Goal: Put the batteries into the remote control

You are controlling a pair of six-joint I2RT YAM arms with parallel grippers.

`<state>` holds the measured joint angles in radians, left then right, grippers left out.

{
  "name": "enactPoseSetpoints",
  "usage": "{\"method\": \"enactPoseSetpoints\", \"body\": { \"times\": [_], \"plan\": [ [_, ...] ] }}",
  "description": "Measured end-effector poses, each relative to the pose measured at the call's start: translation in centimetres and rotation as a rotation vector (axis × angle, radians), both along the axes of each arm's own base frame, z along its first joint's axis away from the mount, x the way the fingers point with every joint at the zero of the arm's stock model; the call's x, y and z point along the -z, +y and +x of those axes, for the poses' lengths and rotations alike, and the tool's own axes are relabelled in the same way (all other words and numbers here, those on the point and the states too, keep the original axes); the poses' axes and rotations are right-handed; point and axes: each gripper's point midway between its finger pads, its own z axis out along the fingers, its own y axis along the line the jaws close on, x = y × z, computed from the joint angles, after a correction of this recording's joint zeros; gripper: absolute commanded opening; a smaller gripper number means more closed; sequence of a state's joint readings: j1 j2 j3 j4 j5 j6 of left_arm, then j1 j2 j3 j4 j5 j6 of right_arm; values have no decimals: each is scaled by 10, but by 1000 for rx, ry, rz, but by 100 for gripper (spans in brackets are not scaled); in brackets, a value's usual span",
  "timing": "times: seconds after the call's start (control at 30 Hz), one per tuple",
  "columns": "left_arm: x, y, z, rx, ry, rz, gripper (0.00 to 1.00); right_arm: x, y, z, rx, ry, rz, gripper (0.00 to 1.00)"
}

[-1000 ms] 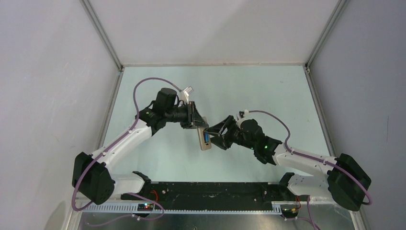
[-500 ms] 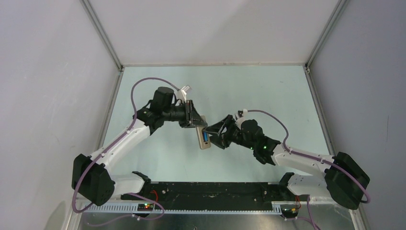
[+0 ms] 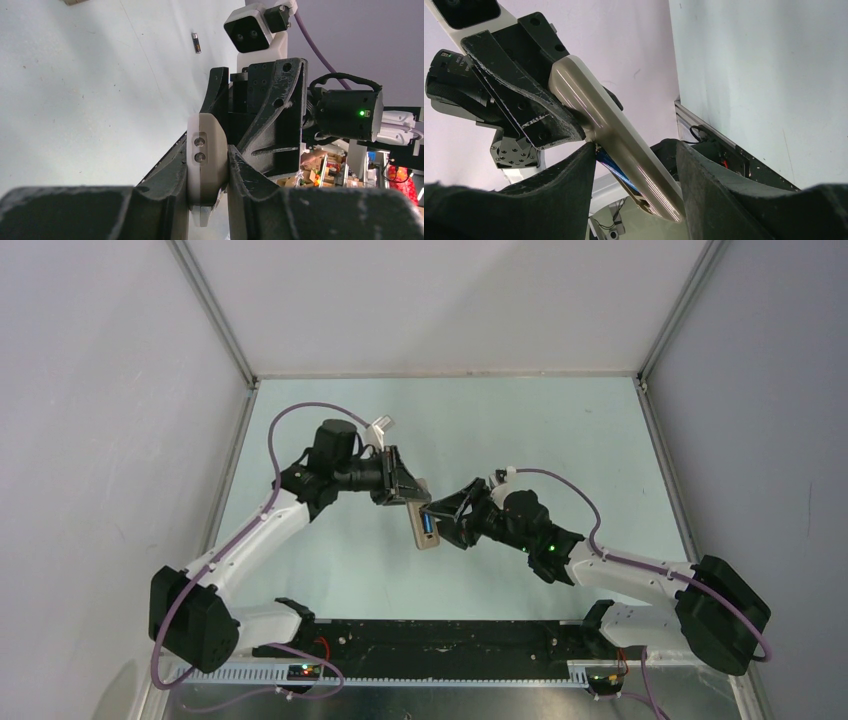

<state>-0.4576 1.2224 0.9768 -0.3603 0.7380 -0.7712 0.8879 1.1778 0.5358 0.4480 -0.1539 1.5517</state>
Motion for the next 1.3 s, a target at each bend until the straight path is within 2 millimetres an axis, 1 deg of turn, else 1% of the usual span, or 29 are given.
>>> {"method": "enactPoseSetpoints", "body": {
  "times": [0.47, 0.7, 0.97, 1.2, 1.3],
  "plan": [
    [-7, 0, 3, -15, 14, -41, 0, -5, 0, 5, 17, -47, 3, 63],
    [-7, -1, 5, -35, 56, -87, 0, -3, -1, 8, 26, -65, -7, 65],
    [-15, -3, 8, -39, 61, -122, 0, -11, -3, 11, 41, -108, -1, 62],
    [-20, -4, 5, -34, 74, -139, 0, -17, -5, 10, 39, -157, -6, 55],
    [-20, -3, 6, -40, 80, -142, 0, -18, -6, 10, 37, -175, -12, 54]
  ]
}}
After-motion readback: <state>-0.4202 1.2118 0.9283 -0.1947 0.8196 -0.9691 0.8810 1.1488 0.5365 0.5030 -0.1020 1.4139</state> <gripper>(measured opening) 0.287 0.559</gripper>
